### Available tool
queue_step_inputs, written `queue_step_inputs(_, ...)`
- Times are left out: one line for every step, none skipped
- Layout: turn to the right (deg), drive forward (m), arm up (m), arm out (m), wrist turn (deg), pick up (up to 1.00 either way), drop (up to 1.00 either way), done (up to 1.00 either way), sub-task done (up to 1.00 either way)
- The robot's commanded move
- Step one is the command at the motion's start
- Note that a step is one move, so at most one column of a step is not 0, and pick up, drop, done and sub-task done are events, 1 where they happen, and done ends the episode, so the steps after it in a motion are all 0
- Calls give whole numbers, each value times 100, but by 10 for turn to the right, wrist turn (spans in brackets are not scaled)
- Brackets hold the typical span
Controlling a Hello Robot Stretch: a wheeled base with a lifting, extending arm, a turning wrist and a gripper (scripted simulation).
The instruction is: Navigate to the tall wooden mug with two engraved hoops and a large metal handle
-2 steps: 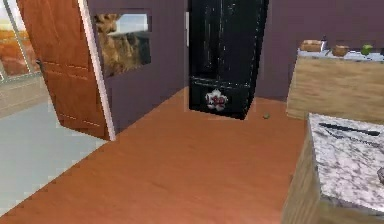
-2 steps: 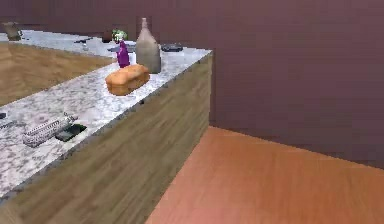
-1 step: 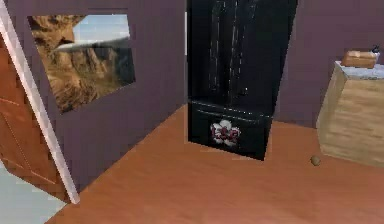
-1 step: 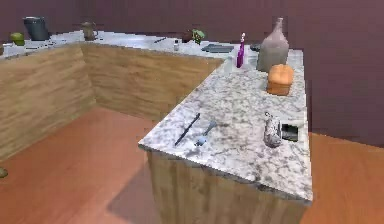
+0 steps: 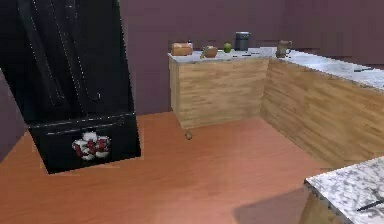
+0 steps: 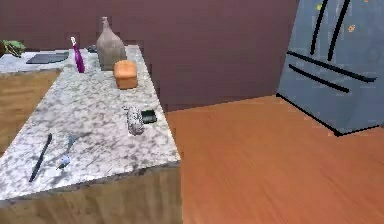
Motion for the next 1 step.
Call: queue_step_inputs(0,100,0,0,0,0,0,0,0)
